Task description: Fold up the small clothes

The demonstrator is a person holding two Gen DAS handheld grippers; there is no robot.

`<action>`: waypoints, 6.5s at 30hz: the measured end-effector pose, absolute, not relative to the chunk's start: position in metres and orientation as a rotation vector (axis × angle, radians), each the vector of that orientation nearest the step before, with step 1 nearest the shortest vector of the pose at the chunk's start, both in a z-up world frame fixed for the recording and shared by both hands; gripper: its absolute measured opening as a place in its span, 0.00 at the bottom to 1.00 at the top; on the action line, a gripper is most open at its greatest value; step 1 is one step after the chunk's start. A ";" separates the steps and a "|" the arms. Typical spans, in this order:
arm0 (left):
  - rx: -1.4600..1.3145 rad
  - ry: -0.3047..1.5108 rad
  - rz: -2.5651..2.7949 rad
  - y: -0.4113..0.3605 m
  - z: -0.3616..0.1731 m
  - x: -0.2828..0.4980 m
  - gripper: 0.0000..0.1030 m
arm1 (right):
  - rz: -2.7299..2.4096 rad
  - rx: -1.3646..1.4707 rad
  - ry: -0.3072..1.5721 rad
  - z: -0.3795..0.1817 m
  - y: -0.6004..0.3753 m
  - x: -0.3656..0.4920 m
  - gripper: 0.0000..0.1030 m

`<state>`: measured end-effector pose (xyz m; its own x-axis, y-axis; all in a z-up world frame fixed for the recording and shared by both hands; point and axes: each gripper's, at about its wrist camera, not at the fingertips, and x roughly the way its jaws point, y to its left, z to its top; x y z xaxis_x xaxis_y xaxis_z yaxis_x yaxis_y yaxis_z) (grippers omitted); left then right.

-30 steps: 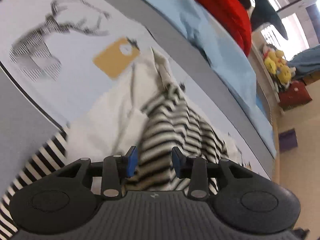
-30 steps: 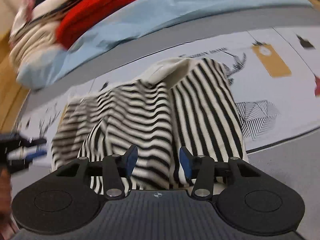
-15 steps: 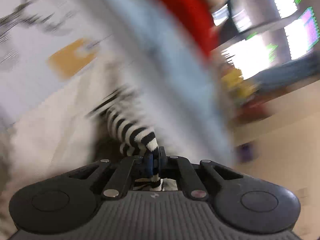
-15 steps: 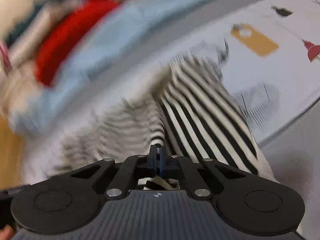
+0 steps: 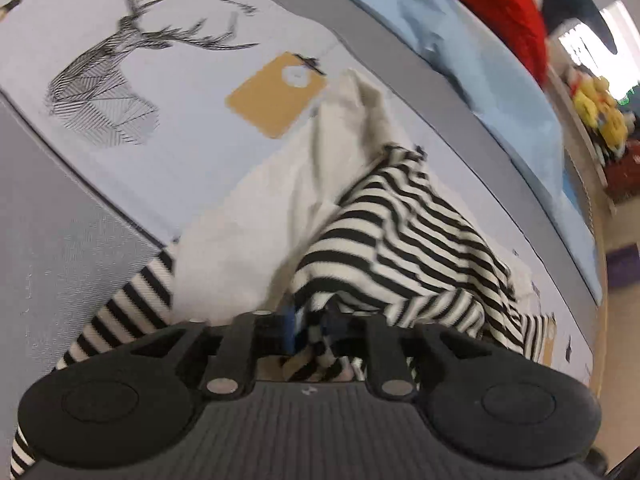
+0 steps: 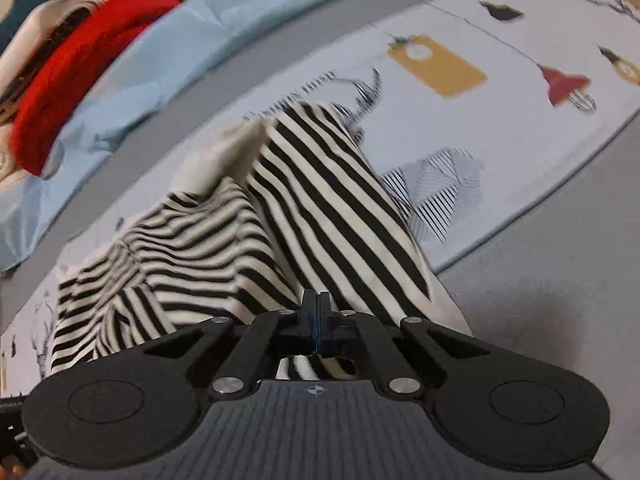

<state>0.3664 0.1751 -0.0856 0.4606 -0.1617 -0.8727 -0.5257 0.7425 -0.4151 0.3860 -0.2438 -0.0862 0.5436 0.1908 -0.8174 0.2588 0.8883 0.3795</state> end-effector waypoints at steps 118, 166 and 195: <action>-0.548 1.189 0.320 0.186 -0.099 0.102 0.54 | -0.103 0.118 1.202 -0.111 -0.282 0.129 0.48; -0.426 1.237 0.143 0.161 -0.093 0.101 0.14 | -0.033 0.153 1.184 -0.091 -0.290 0.119 0.07; -0.341 0.993 0.077 0.141 -0.034 0.070 0.06 | 0.093 0.264 0.943 -0.039 -0.311 0.086 0.04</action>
